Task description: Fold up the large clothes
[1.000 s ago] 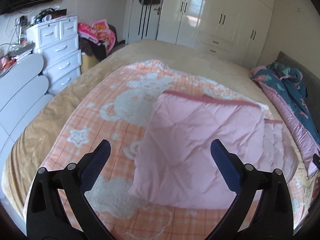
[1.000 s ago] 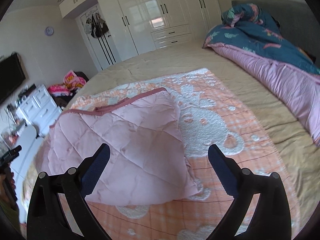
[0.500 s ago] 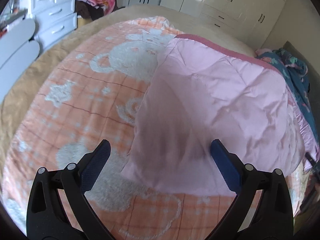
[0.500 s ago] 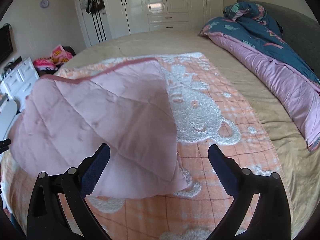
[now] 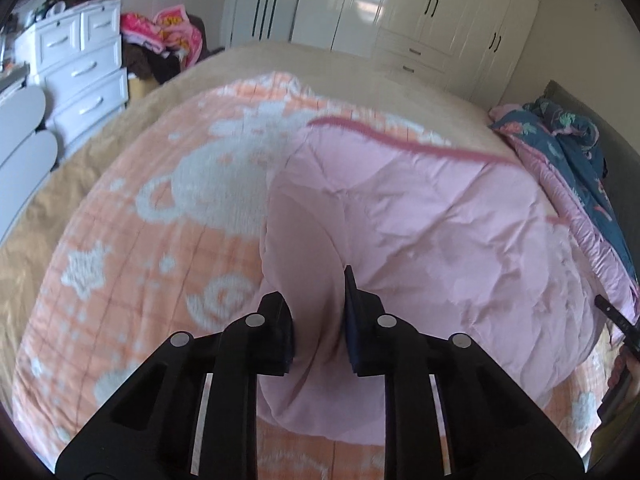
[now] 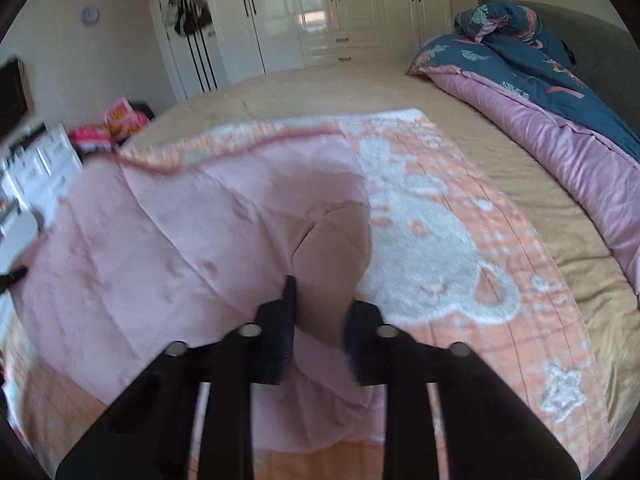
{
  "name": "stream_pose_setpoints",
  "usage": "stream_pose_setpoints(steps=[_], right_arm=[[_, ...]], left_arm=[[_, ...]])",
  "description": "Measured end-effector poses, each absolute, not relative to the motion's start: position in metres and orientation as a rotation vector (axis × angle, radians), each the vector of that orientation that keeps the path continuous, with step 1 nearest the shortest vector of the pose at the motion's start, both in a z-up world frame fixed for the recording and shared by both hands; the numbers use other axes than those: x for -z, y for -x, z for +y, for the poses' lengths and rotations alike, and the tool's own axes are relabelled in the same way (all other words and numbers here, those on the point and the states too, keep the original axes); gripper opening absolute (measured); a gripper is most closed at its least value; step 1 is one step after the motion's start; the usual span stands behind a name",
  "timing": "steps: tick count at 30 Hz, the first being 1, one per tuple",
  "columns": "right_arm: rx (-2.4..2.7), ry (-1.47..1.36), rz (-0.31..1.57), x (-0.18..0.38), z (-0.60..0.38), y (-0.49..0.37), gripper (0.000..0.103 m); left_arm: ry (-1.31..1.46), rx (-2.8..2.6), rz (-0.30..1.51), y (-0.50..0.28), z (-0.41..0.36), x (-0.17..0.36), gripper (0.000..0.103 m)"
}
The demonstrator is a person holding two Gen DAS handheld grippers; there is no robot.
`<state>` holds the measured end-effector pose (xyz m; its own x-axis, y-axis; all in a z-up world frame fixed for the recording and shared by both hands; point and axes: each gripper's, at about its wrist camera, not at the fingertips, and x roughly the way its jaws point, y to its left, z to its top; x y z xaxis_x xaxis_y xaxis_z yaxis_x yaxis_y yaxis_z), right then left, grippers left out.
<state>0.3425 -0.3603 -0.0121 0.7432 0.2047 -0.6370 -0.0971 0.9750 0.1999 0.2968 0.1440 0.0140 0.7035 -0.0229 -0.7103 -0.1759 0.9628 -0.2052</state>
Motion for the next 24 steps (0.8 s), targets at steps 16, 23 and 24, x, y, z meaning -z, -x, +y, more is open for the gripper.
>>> stream_pose_setpoints(steps=[16,23,24], right_arm=[[-0.046,-0.268,0.72,0.016,-0.368,-0.406,0.012],[-0.026,-0.231,0.77,0.032,-0.366,-0.413,0.012],[-0.02,-0.236,0.782,0.035,-0.366,-0.414,0.012]], left_arm=[[0.227,-0.148,0.795,-0.367,0.148,-0.016,0.012],[0.225,-0.161,0.819,-0.378,0.148,-0.005,0.013],[0.225,-0.162,0.822,-0.379,0.148,-0.003,0.013]])
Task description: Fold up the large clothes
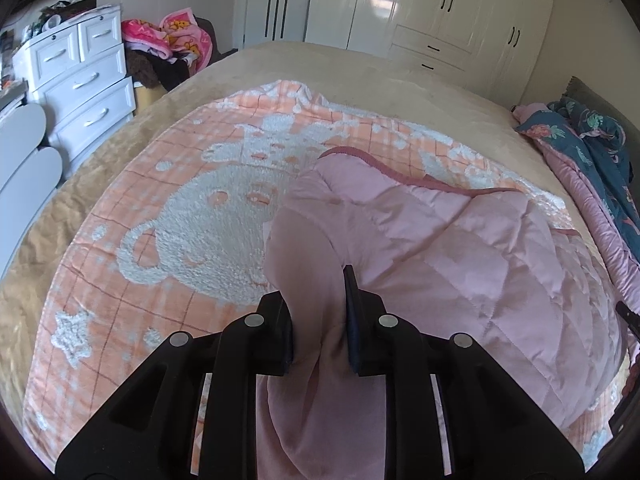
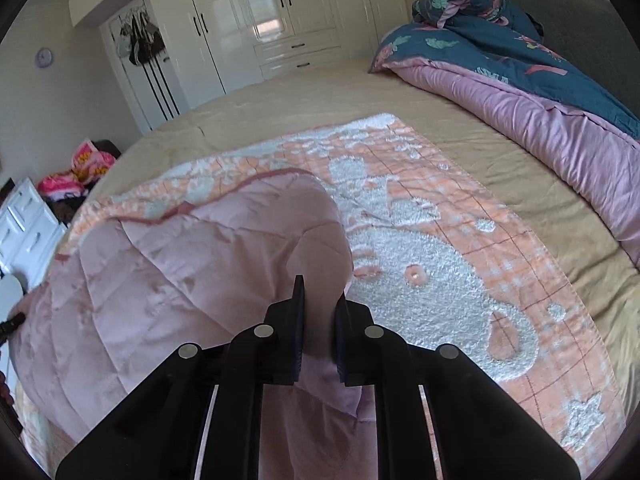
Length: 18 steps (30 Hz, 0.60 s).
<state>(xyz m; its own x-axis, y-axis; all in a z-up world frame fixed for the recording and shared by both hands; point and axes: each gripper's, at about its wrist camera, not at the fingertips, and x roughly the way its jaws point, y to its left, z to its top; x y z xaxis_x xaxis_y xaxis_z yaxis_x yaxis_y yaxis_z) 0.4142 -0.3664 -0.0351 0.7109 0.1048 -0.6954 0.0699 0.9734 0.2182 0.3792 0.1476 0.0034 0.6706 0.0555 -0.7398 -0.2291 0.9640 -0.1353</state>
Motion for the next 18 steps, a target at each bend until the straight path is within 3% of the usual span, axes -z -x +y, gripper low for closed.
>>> stream_pose_setpoints(steps=[18], right_arm=[[0.026,-0.164,0.853,0.069,-0.357,-0.412,0.012]], left_arm=[[0.177,-0.215,0.894,-0.401,0.146,0.032,0.019]])
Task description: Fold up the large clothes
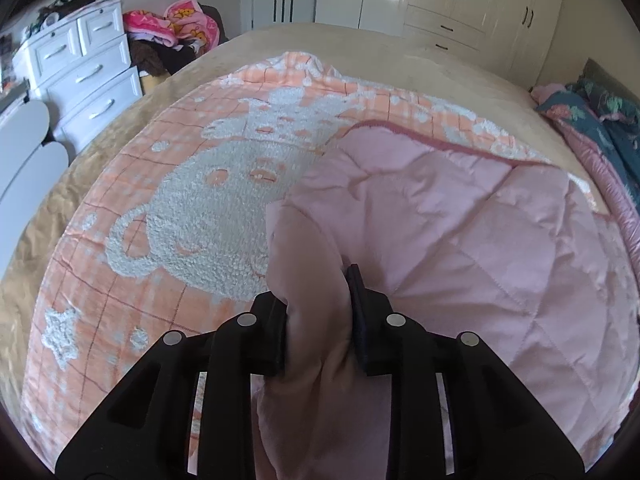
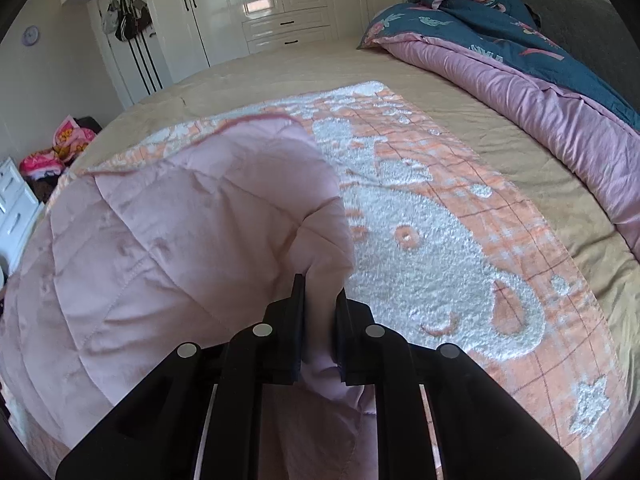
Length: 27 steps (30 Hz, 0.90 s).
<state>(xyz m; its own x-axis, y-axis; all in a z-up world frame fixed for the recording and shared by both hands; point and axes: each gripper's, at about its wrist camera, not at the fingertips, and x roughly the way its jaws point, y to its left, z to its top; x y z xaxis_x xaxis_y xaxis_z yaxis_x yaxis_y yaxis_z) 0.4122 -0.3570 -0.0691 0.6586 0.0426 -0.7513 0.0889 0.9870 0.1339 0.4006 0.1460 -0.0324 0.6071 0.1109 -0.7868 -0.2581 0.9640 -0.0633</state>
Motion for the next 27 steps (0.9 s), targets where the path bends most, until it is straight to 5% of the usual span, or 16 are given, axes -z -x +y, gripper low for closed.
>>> stream_pose_setpoints(steps=[5,7,10,13,18,23,27], right_arm=[[0.023,-0.199,0.856,0.06,-0.364,-0.407,0.019],[0.004,-0.226,0.846,0.053,-0.369,-0.401,0.045],[-0.005,-0.229,0.805,0.037,-0.371,-0.384,0.062],[-0.017,-0.201,0.758,0.022,-0.368,-0.37,0.078],[-0.046,-0.185,0.731,0.004,-0.363,-0.353,0.091],[-0.071,-0.216,0.709,-0.011,-0.36,-0.334,0.091],[-0.087,-0.248,0.672,-0.027,-0.361,-0.317,0.099]], left_arm=[[0.208,-0.235,0.901,-0.394,0.147,0.029,0.021],[0.194,-0.246,0.901,-0.391,0.146,0.025,0.025],[0.2,-0.239,0.901,-0.384,0.146,0.016,0.047],[0.198,-0.228,0.89,-0.376,0.144,0.005,0.057],[0.2,-0.227,0.859,-0.36,0.142,-0.013,0.071],[0.225,-0.215,0.821,-0.339,0.137,-0.033,0.091],[0.224,-0.199,0.79,-0.322,0.128,-0.049,0.094]])
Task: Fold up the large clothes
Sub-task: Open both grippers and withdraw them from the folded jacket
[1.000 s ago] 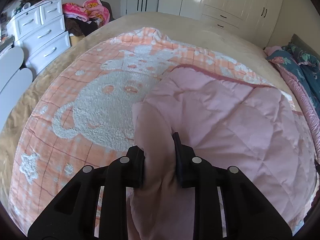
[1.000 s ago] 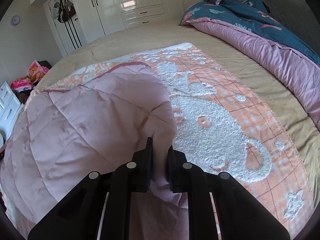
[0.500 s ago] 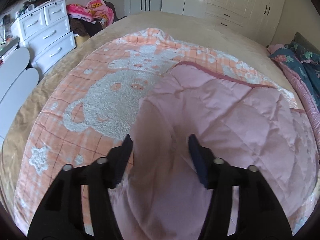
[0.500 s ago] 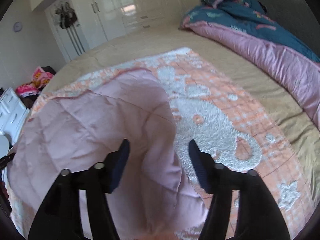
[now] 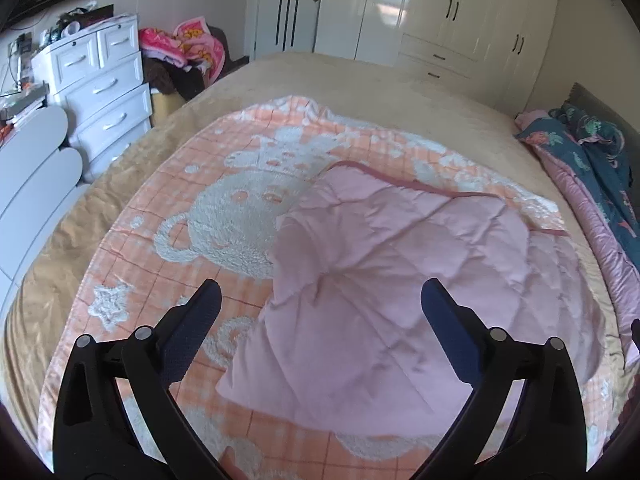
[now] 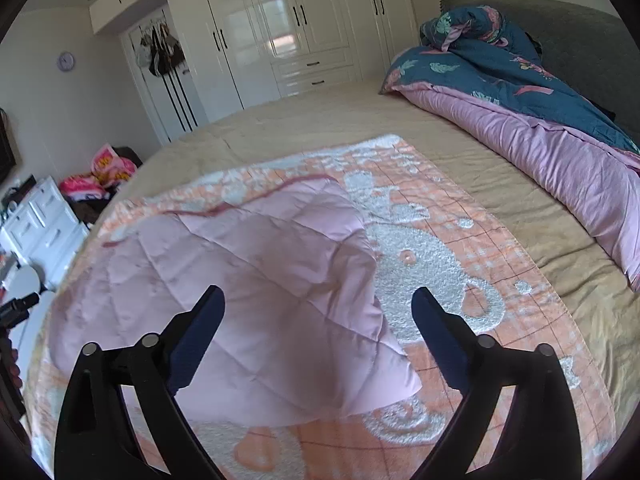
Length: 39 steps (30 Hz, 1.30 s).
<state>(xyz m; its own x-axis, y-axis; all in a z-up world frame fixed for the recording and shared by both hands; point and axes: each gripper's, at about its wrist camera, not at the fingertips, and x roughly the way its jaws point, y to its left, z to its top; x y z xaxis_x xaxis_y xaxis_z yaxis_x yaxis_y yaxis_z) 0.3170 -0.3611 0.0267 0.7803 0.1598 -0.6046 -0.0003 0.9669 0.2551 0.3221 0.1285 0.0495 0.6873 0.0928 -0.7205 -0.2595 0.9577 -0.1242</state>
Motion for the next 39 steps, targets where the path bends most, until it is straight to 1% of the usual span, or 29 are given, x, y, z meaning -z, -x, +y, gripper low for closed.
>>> stream_pose_setpoints(steps=[6,11,17,28,39], right_arm=[[-0.125,-0.295,0.626,-0.05,-0.365,-0.293,0.099],[-0.114,-0.225,0.573,-0.07,-0.36,-0.268,0.099],[-0.135,-0.176,0.542,-0.08,-0.354,-0.239,0.099],[-0.137,-0.211,0.533,-0.077,-0.354,-0.202,0.099],[-0.119,-0.248,0.568,-0.055,-0.355,-0.183,0.099]], left_arm=[[0.216,-0.174,0.752,-0.296,0.116,-0.067,0.094],[0.214,-0.152,0.739,-0.275,0.106,-0.073,0.094],[0.206,-0.131,0.736,-0.252,0.093,-0.076,0.094],[0.19,-0.112,0.712,-0.208,0.074,-0.075,0.094],[0.211,-0.117,0.75,-0.189,0.072,-0.053,0.094]])
